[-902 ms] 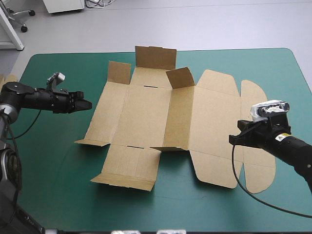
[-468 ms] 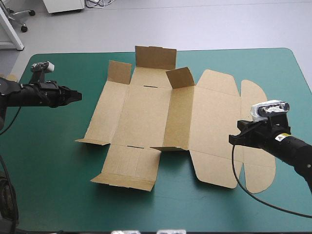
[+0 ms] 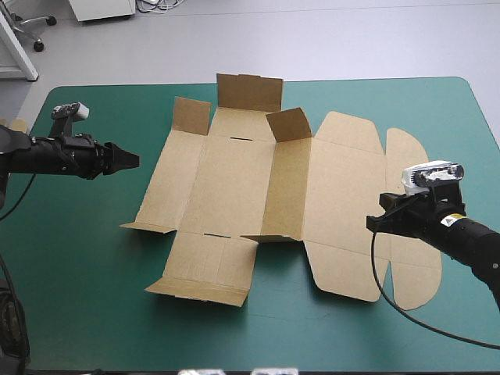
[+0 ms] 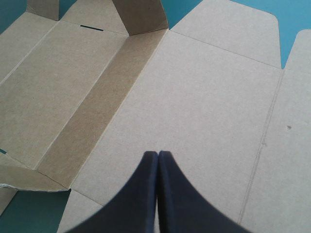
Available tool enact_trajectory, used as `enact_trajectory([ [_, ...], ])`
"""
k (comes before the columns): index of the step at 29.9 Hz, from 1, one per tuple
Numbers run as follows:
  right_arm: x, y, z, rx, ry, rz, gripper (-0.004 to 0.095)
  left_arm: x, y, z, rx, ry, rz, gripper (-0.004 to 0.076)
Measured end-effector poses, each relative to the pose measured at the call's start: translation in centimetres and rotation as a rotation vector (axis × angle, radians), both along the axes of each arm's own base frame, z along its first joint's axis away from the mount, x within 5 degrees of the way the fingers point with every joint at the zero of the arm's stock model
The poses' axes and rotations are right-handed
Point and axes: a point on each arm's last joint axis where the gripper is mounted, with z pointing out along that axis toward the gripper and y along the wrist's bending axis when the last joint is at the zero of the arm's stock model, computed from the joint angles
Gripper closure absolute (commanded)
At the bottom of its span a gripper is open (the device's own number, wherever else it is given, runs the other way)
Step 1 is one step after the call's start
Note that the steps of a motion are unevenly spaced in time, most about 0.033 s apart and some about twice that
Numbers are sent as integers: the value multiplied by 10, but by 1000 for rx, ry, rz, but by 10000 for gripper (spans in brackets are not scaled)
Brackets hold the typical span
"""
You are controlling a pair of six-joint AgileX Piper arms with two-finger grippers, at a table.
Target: Fold the box
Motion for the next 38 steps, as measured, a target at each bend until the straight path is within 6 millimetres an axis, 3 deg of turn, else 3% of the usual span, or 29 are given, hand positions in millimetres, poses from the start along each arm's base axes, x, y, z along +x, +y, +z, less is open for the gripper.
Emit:
enact_trajectory([
  [2, 0, 0, 0, 3, 1, -2, 922, 0, 0, 0, -16, 13, 16, 108],
  [6, 0, 0, 0, 3, 1, -2, 922, 2, 3, -6, 13, 54, 29, 188],
  [10, -1, 3, 0, 2, 1, 16, 922, 16, 8, -30, 2, 133, 32, 254],
  [15, -2, 8, -1, -12, 8, 42, 922, 38, 16, -67, -59, 218, 31, 256],
  [20, -3, 8, -2, -21, 21, 46, 922, 50, 36, -98, -107, 280, 81, 256],
  [26, -3, 8, -2, -23, 23, 48, 922, 55, 56, -110, -182, 287, 148, 257],
  [38, -3, 8, -3, -24, 26, 49, 922, 64, 60, -143, -223, 365, 160, 257],
])
